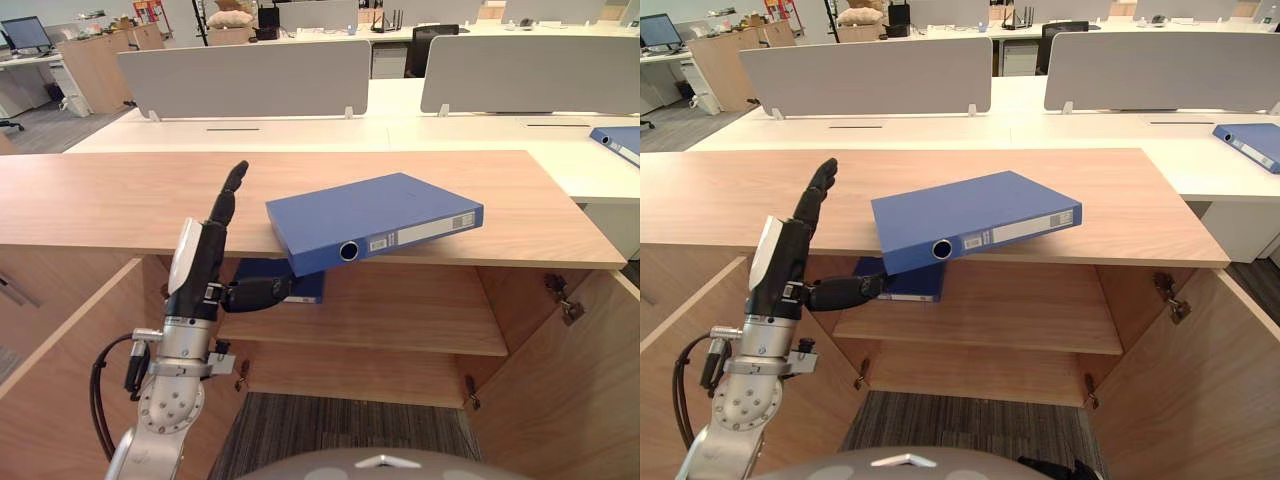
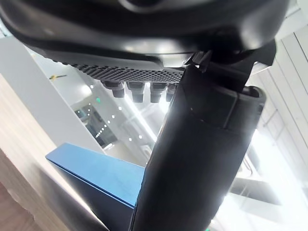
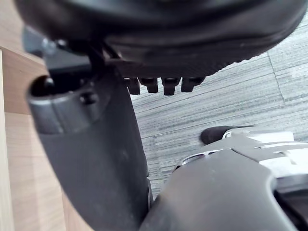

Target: Walk over to the cabinet, pick up the folder, carry it to the office cabinet, place the folder inside the office cabinet, then close the office cabinet door

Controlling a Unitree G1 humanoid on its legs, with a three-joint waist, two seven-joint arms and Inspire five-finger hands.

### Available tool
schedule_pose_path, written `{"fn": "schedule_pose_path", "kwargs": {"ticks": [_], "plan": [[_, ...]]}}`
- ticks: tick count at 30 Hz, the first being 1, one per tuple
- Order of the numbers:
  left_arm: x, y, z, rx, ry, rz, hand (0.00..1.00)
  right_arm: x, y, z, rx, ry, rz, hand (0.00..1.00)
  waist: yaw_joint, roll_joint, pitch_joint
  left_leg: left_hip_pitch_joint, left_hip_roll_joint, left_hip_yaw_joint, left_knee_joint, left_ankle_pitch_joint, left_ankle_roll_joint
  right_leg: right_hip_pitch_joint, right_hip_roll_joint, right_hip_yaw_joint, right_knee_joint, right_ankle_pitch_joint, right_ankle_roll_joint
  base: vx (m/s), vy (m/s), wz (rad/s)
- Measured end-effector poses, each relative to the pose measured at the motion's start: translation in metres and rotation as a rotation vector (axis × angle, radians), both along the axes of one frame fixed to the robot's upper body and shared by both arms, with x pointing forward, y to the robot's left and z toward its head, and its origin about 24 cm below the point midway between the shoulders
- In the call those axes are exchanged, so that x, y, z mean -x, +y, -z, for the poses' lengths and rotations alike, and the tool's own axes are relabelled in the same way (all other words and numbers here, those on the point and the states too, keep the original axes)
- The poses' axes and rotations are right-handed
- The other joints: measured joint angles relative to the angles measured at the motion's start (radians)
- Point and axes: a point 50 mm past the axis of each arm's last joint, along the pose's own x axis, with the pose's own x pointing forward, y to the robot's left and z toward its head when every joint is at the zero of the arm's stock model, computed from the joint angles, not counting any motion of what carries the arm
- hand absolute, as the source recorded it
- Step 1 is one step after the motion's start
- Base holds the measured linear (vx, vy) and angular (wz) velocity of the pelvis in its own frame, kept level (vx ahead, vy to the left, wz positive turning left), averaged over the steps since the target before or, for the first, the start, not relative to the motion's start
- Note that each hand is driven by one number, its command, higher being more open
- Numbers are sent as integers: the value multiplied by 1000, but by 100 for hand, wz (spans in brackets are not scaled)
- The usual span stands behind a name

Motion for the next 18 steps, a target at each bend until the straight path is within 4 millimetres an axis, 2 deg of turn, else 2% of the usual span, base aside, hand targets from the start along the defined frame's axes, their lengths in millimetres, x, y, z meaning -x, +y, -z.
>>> {"fn": "schedule_pose_path", "kwargs": {"ticks": [12,18], "plan": [[1,-14,7,-73,59,117,100,3,0,0,-2,6,5,100,-15,0,-12,2,4,6,0,-1,-2,-6,5,13,2,1,-1,-8,-8,-2],[0,-11,26,-163,139,131,100,3,-2,0,3,6,4,100,-16,2,-12,2,4,3,0,-1,-2,-6,5,10,-3,2,-5,0,0,0]]}}
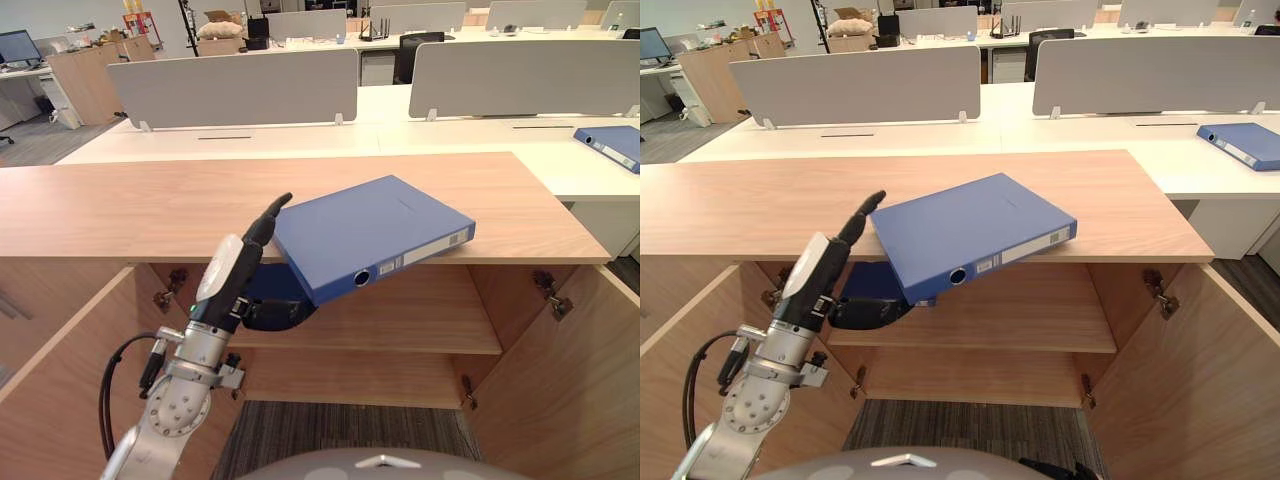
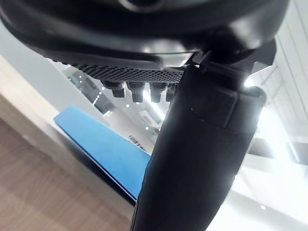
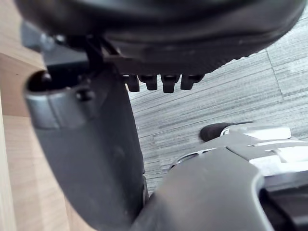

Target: Walk over to the cabinet, pick up the folder, carry it to the office cabinet, place the folder inside the office cabinet, then close the office cabinet door

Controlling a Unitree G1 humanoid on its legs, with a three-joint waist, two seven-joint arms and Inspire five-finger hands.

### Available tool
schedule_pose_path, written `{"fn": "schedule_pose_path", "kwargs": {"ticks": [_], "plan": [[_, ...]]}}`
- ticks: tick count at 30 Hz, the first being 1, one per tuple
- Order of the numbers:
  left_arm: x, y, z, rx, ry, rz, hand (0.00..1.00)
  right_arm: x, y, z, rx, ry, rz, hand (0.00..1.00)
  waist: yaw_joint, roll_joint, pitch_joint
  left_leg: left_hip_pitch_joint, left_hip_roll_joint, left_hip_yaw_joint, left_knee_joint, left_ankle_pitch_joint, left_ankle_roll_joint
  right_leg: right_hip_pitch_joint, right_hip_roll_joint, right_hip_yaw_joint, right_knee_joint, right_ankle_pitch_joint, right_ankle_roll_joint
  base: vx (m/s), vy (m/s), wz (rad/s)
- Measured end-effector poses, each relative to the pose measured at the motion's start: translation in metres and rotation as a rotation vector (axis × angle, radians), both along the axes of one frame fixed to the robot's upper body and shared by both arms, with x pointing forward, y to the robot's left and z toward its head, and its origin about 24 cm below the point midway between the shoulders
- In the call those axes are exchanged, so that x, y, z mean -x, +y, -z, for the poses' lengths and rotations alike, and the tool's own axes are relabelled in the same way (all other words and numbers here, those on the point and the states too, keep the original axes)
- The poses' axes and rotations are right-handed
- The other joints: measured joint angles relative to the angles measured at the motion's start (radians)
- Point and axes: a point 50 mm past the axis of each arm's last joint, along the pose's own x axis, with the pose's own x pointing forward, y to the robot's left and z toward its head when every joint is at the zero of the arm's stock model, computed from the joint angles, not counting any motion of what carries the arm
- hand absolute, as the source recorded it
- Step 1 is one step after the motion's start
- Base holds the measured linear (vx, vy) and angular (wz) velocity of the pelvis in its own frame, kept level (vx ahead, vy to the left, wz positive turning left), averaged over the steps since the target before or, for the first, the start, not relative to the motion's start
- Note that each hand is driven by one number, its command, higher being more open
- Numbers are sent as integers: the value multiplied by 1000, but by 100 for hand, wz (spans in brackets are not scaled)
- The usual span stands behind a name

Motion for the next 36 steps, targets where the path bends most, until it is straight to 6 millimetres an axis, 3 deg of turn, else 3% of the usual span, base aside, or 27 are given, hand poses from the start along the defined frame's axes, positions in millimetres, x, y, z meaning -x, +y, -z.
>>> {"fn": "schedule_pose_path", "kwargs": {"ticks": [15,31,32,36], "plan": [[3,-13,14,-130,17,41,100,-2,0,0,4,-3,1,100,-3,-14,19,-2,-1,-5,0,-4,0,1,0,0,-14,2,-2,0,0,0],[6,-34,17,-67,-29,10,100,-2,1,0,16,2,-6,100,-6,-18,27,-6,-1,-5,-1,-10,-5,2,0,1,-25,3,-1,0,0,0],[6,-35,17,-54,-30,5,0,-2,1,0,17,1,-8,100,-7,-19,28,-6,-1,-5,-1,-10,-5,2,0,1,-26,3,-1,0,0,0],[6,-35,17,-62,-46,-9,0,-2,1,0,18,1,-8,100,-9,-18,29,-6,-1,-5,-1,-11,-6,3,0,2,-29,4,-2,0,0,0]]}}
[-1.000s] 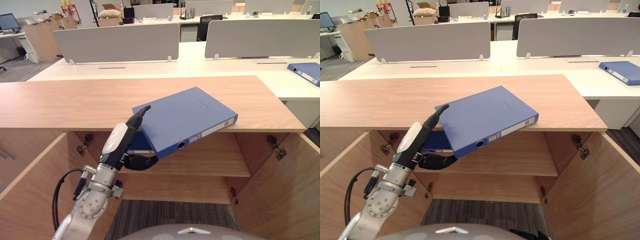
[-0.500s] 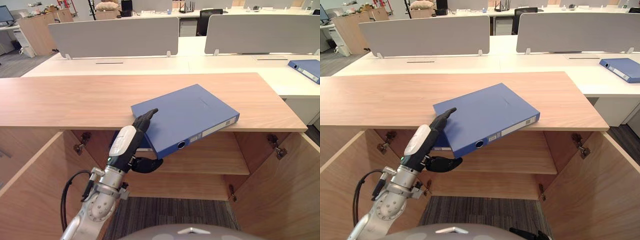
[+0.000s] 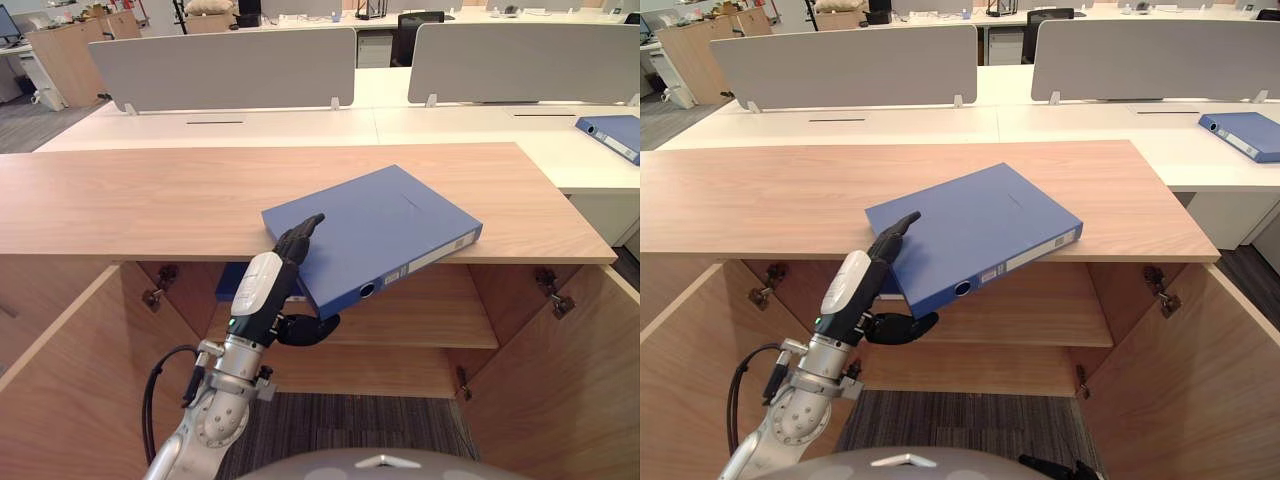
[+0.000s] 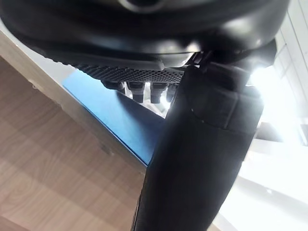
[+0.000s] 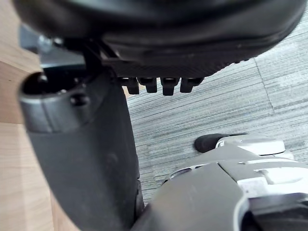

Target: Walk over to the cabinet, pick up the folder, carry it to the office cabinet, place the folder inside the office cabinet, then close the office cabinet door

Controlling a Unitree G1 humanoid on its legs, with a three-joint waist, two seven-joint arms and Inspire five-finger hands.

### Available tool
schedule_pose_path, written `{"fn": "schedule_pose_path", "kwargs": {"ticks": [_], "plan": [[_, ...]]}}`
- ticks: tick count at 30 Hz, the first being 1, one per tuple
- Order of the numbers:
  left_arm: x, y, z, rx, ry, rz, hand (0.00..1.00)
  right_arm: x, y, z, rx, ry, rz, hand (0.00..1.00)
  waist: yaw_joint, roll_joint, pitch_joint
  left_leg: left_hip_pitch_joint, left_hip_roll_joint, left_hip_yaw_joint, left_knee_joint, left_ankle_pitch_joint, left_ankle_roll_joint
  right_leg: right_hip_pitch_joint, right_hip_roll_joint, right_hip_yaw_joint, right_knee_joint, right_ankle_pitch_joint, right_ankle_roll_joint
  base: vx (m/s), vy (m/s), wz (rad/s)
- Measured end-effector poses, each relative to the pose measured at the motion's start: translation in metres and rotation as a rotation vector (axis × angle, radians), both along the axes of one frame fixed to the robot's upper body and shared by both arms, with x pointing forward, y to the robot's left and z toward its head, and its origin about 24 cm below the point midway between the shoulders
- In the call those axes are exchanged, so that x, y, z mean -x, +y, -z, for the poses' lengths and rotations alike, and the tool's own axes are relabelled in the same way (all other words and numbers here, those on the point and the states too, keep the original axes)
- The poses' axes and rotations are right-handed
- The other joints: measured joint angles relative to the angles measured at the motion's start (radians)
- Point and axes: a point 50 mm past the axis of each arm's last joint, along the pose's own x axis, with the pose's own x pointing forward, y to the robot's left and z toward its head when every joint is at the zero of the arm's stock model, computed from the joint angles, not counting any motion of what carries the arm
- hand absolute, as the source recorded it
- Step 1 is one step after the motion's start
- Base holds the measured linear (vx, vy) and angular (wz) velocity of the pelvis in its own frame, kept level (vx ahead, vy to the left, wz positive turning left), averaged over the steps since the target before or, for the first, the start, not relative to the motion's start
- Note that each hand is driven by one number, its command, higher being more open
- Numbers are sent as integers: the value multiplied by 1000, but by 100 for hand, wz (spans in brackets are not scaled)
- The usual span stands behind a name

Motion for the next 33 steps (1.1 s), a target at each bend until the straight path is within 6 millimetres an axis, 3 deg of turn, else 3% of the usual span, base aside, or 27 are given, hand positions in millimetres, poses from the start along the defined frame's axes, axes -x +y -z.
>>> {"fn": "schedule_pose_path", "kwargs": {"ticks": [10,21,23,27,33], "plan": [[-10,-6,-19,-38,-174,-16,0,0,0,0,2,1,-7,100,-10,7,-3,5,0,0,-4,-5,-5,12,1,0,-16,4,1,0,0,0],[-8,-8,-13,22,-140,-60,0,-3,1,0,-2,-17,30,100,-21,10,-4,1,0,12,0,-14,-3,10,4,14,-32,11,-1,3,-5,-3],[-9,-8,-14,57,-136,-74,0,-7,0,-1,3,-39,46,100,-21,14,-7,-1,1,20,0,-16,-3,3,4,23,-34,12,-1,-8,-1,-17],[-9,-9,-19,247,-130,-148,0,-36,3,-11,14,-217,53,100,-21,27,-14,-21,5,58,1,-17,-3,-41,7,71,-33,30,4,-23,2,-28],[-10,-14,-28,463,-120,-161,0,-61,17,-29,0,-434,114,100,-28,21,-10,-30,8,59,1,-20,1,-71,9,94,-14,35,5,-41,-18,-13]]}}
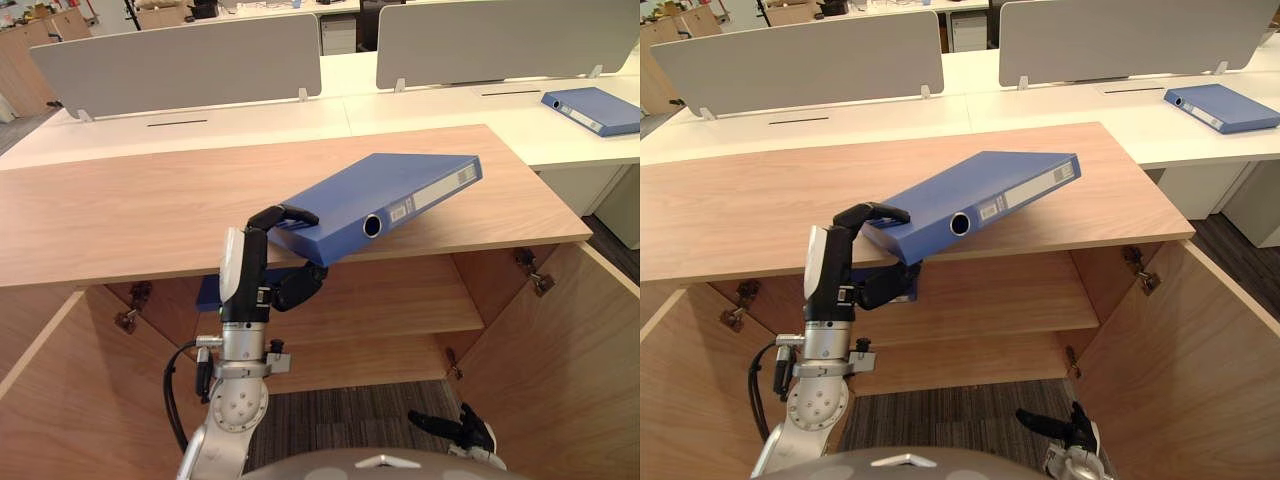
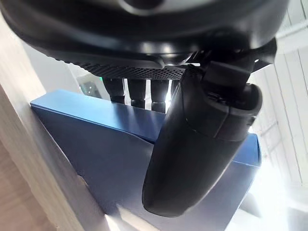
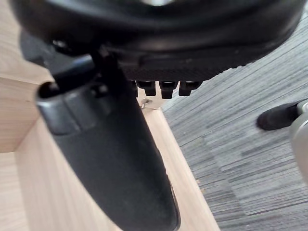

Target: Walk over to the cabinet, pick up the folder, carry it to the office cabinet, place the folder inside the office cabinet, then close the office cabinet door

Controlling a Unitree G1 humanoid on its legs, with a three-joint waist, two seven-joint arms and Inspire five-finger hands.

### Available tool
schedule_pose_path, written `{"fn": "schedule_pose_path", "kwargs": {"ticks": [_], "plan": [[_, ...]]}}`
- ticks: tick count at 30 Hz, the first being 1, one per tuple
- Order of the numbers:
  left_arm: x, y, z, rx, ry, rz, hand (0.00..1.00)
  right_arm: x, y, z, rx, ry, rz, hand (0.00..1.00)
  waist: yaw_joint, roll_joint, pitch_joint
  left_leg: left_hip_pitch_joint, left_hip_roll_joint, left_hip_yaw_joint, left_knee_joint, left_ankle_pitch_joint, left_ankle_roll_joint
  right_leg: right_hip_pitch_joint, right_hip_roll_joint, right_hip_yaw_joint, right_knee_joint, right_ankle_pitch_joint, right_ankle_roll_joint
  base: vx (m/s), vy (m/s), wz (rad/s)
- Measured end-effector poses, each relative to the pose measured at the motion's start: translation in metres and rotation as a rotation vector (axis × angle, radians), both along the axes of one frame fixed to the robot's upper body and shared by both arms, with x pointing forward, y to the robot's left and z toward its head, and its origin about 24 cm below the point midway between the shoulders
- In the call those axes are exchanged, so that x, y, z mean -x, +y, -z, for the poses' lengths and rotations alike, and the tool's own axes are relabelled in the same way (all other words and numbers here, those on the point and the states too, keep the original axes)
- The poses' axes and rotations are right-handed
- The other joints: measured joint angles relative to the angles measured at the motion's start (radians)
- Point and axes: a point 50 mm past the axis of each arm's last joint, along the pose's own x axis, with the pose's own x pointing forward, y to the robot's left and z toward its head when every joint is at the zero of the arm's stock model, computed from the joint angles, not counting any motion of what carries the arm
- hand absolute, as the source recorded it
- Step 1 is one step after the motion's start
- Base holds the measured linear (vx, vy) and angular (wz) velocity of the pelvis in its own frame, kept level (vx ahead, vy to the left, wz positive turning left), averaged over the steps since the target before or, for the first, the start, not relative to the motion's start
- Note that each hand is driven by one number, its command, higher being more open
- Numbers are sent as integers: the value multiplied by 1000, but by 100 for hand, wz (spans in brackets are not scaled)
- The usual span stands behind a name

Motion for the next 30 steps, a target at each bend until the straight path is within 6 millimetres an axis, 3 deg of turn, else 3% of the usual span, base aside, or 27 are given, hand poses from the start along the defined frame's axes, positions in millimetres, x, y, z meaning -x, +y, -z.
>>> {"fn": "schedule_pose_path", "kwargs": {"ticks": [8,16,20,30], "plan": [[4,-3,-18,300,-35,54,0,-31,27,-47,-71,-344,69,100,-16,-24,15,-5,-1,44,16,-25,-1,-32,-1,53,9,9,9,-39,-8,-20],[-1,-13,-29,499,-60,137,0,-70,32,-133,-129,-844,77,100,-27,-33,20,-16,7,83,63,-57,10,-57,1,107,25,15,17,14,-24,-19],[-4,-18,-32,636,-38,227,0,-75,29,-162,-155,-997,83,100,-27,-32,20,-15,6,84,63,-62,10,-68,1,114,35,20,25,-4,-10,-2],[-7,-15,-30,877,3,353,0,-84,31,-212,-153,-1256,20,100,-27,-30,18,-21,6,107,95,-79,14,-79,-1,147,37,39,37,-41,-16,-9]]}}
